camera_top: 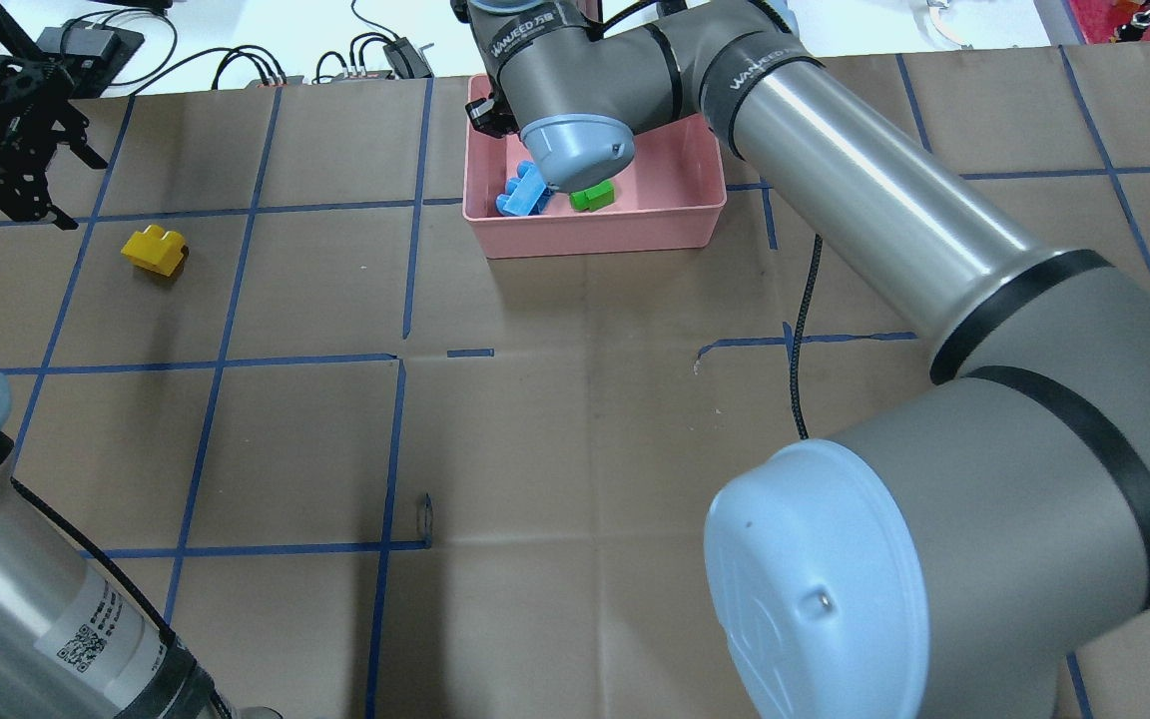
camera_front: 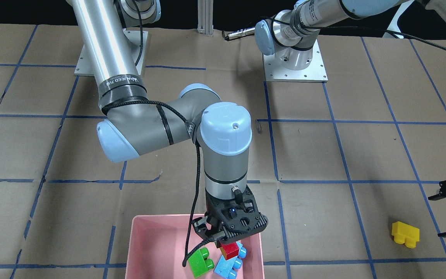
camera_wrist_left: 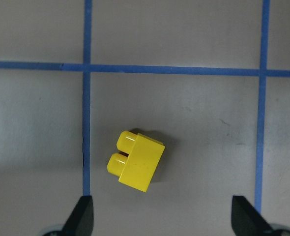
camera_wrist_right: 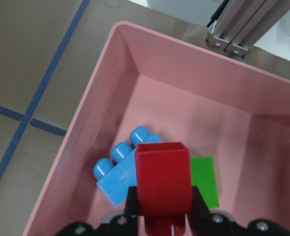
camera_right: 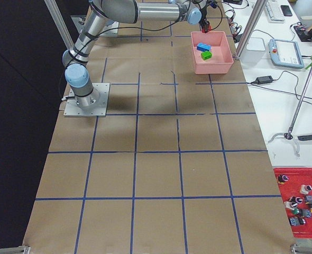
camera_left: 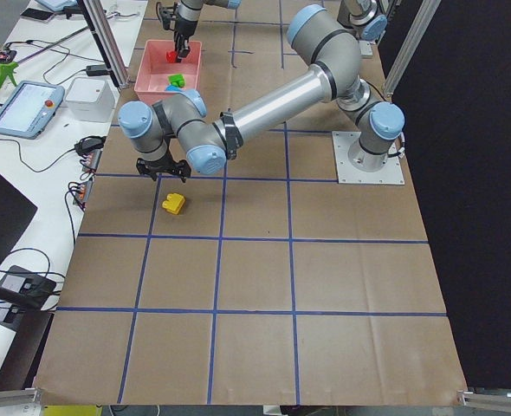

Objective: Put all blocks into box

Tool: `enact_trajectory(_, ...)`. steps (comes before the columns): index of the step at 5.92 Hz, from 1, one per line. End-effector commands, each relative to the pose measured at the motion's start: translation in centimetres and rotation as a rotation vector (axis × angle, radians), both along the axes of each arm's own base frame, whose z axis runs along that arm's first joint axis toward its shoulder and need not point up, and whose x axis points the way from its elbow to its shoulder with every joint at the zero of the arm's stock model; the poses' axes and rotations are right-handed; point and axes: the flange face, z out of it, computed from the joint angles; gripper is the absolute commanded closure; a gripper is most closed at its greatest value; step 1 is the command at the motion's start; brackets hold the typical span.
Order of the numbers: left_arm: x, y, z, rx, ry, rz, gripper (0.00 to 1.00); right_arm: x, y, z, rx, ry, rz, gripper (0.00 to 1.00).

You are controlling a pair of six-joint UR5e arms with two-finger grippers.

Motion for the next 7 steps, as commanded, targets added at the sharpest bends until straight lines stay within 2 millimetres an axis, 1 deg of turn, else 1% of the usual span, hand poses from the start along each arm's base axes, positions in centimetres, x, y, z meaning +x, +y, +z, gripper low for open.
enact_trajectory(1, 0.3, -1.5, -4.7, -0.008, 0.009, -0.067, 0.01, -2.4, -2.5, -0.2, 0.027, 0.024, -0.03, 0.94)
enact_trajectory(2, 0.6, -2.1, -7.5, -0.001, 0.015, -0.065, 0.01, -4.4, -3.5, -0.5, 0.043, 0.034, -0.059, 0.75)
enact_trajectory(3, 0.6, -2.7, -9.3, -0.011, 0.011, -0.067, 0.01, -4.5, -3.5, 0.0, 0.035, 0.035, -0.058, 0.02)
enact_trajectory(4, 0.5, -2.8, -9.6, -0.009, 0.011, -0.065, 0.01, -4.8, -3.5, 0.3, 0.034, 0.039, -0.058, 0.01)
enact_trajectory(6, 0.5, -2.8, -11.2, 0.008, 0.023, -0.063, 0.01, -5.5, -3.7, 0.2, 0.038, 0.046, -0.054, 0.01)
enact_trajectory(7, 0.5, -2.3, -11.9, 0.02, 0.031, -0.062, 0.01, -6.1, -2.8, 1.7, 0.079, 0.062, -0.057, 0.01)
